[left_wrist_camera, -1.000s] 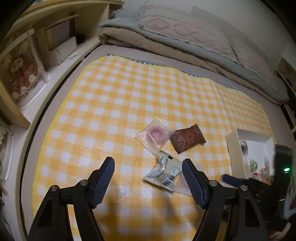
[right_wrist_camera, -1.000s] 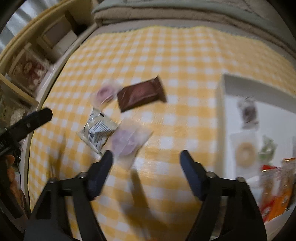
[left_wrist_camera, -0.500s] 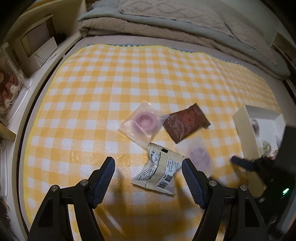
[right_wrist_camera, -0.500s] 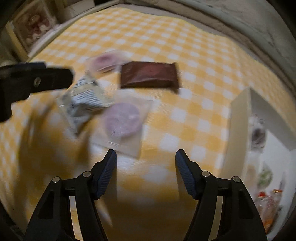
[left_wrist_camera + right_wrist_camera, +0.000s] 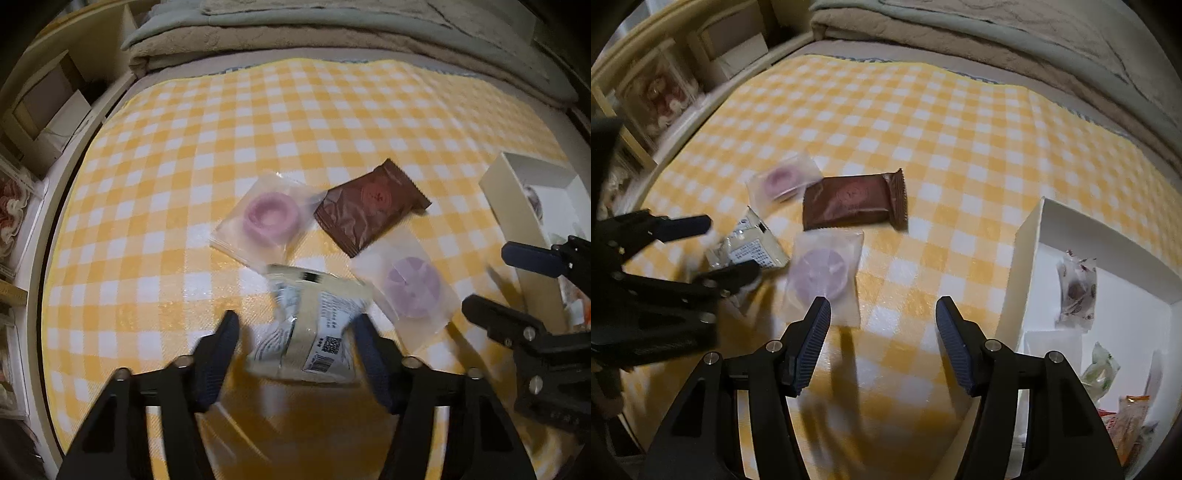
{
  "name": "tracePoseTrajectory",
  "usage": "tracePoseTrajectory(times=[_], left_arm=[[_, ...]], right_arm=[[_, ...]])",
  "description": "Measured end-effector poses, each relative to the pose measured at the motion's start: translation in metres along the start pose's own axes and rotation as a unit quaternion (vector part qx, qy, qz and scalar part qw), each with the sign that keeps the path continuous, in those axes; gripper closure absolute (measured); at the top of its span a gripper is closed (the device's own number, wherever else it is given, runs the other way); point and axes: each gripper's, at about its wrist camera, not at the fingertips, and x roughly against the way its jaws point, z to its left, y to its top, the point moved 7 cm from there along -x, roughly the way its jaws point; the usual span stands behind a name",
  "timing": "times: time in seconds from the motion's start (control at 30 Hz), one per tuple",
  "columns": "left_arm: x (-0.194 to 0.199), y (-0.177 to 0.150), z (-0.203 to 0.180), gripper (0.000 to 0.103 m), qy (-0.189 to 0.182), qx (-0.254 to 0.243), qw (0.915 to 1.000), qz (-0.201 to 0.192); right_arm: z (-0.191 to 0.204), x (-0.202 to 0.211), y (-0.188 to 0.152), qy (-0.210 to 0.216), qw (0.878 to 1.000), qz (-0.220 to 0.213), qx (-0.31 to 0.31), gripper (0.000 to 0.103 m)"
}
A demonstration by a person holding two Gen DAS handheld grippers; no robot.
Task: Organize snacks
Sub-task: 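Grasp the white barcode-print packet with left gripper while right grasps the pale purple ring packet, then lift both packets and carry them over the white tray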
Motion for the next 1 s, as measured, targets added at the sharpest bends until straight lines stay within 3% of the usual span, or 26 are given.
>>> tracePoseTrajectory(times=[0.03,0.3,0.67,0.7,0.77,0.8,1.0], left_arm=[[-0.003,0.001,0.000,0.060,0.002,0.000,1.0000,0.003],[-0.008,-0.003,0.024,0.061,0.014,0.023,0.9996,0.006],[0.001,-0.012,0.057,0.061,0.027,0.066,0.9974,0.004],[0.002,-0.012,0.057,0.062,0.027,0.067,0.9974,0.004],[0.005,-0.012,0.056,0.063,0.030,0.069,0.9972,0.003],[0.007,-0.013,0.056,0.063,0.031,0.071,0.9970,0.002],[0.029,-0.008,0.061,0.064,0.030,0.097,0.9945,-0.026]], right_arm=[[0.001,-0.002,0.000,0.001,1.000,0.002,0.002,0.039],[0.016,-0.014,-0.001,0.035,0.999,0.014,-0.009,0.023],[0.035,-0.046,0.011,0.031,0.999,0.025,-0.017,0.023],[0.036,-0.047,0.011,0.025,0.999,0.023,-0.013,0.024],[0.038,-0.046,0.011,0.011,1.000,0.017,0.005,0.046],[0.038,-0.045,0.012,0.011,1.000,0.016,0.012,0.051],[0.035,-0.025,0.019,0.029,0.999,-0.011,0.027,0.054]])
